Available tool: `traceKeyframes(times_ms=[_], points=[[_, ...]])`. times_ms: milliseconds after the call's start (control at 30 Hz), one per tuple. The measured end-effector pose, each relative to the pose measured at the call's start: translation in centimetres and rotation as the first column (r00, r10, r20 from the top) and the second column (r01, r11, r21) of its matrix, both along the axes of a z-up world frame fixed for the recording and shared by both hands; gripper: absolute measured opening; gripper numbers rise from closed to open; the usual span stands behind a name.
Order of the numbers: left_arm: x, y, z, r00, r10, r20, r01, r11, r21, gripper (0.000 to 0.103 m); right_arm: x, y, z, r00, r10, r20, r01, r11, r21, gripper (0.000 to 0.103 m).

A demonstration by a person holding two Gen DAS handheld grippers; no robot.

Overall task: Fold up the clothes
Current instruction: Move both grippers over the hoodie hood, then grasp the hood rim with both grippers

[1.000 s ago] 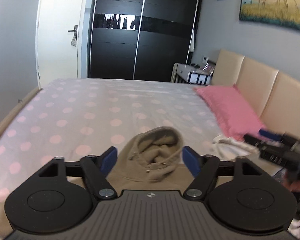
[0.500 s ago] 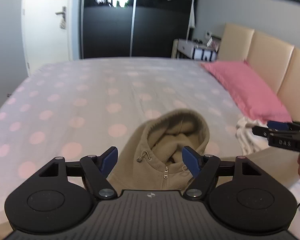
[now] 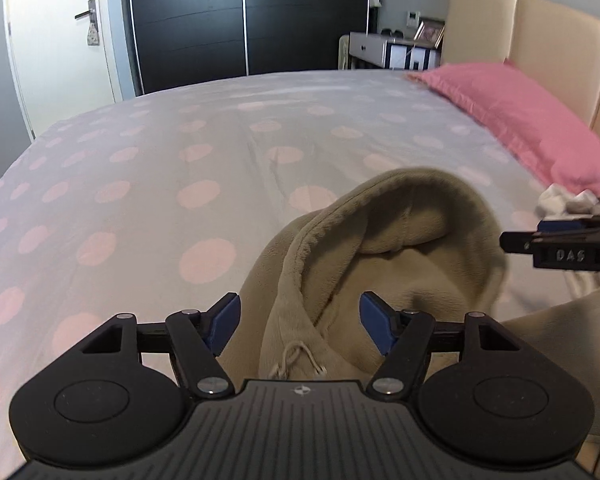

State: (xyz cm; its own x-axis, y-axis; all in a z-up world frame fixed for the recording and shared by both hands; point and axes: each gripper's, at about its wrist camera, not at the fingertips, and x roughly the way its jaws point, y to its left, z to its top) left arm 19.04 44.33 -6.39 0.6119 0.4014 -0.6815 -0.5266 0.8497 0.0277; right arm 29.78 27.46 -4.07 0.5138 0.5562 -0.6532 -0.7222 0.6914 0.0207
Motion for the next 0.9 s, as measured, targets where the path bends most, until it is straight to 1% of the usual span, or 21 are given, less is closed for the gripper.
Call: traceKeyframes(times_ms=[167,200,233,267,300,333,367,400,433,467,633,667,767,867,900], points=[[2.6,1.3,-2.0,1.000,0.012,-0.024,-0.011,0.999,0.036,0.060,1.6,1.3,-1.3,1.000,-0.020,0.004,0.020,1.000,0.000,0.064],[3.0,1.4,-2.3,1.000,0.015,-0.027,-0.014,0.999,0.043,0.057,1.8,1.4,-1.5,1.000,-0.024,-0.011,0.024,1.000,-0.002,0.064],[3.4,1.6,-2.6,0.999,0.018,-0.030,-0.017,0.999,0.046,0.056,2.0,1.5,-1.8,0.999,-0.027,-0.027,0.027,1.000,-0.003,0.060],[3.7,2.0,-2.8,0.999,0.024,-0.033,-0.023,0.999,0.031,0.048,2.1,1.5,-2.0,0.999,-0.029,-0.042,0.029,1.000,-0.005,0.059],[3.9,2.4,-3.1,0.999,0.030,-0.037,-0.030,0.999,0.016,0.030,2.1,1.4,-2.2,0.998,-0.028,-0.057,0.028,1.000,-0.007,0.054],[4.1,2.8,-3.3,0.999,0.036,-0.040,-0.036,0.999,0.002,0.022,2.1,1.4,-2.4,0.997,-0.027,-0.072,0.026,1.000,-0.008,0.042],[4.2,3.1,-3.4,0.998,0.043,-0.040,-0.043,0.999,-0.009,0.011,2.1,1.3,-2.5,0.996,-0.024,-0.087,0.024,1.000,-0.008,0.037],[3.4,3.1,-2.9,0.998,0.052,-0.024,-0.053,0.999,-0.003,0.010,2.0,1.3,-2.5,0.995,-0.015,-0.098,0.015,1.000,0.000,0.023],[2.7,3.0,-2.4,0.998,0.062,-0.008,-0.062,0.998,0.002,0.009,1.8,1.3,-2.2,0.995,-0.005,-0.098,0.006,1.000,0.009,0.014],[2.0,3.0,-1.9,0.997,0.072,0.008,-0.072,0.997,0.008,0.008,1.6,1.2,-1.9,0.996,0.006,-0.093,-0.004,1.000,0.017,0.014],[-1.7,2.8,0.6,0.988,0.123,0.091,-0.126,0.992,0.028,0.008,-1.1,0.8,1.1,0.997,0.080,0.016,-0.081,0.993,0.086,0.012],[-3.1,3.0,1.0,0.981,0.160,0.107,-0.162,0.987,0.009,0.007,-1.8,0.7,1.7,0.994,0.103,0.040,-0.106,0.989,0.099,0.012],[-6.8,3.7,0.3,0.965,0.234,0.116,-0.229,0.972,-0.052,0.007,-3.9,0.8,2.9,0.979,0.180,0.093,-0.190,0.974,0.119,0.012],[-10.4,4.5,-0.3,0.946,0.300,0.121,-0.288,0.951,-0.109,0.007,-5.5,1.8,2.6,0.968,0.227,0.104,-0.236,0.968,0.087,0.012],[-10.5,4.7,-0.2,0.948,0.290,0.129,-0.276,0.954,-0.115,0.007,-5.8,2.2,2.2,0.968,0.227,0.109,-0.236,0.969,0.073,0.013]])
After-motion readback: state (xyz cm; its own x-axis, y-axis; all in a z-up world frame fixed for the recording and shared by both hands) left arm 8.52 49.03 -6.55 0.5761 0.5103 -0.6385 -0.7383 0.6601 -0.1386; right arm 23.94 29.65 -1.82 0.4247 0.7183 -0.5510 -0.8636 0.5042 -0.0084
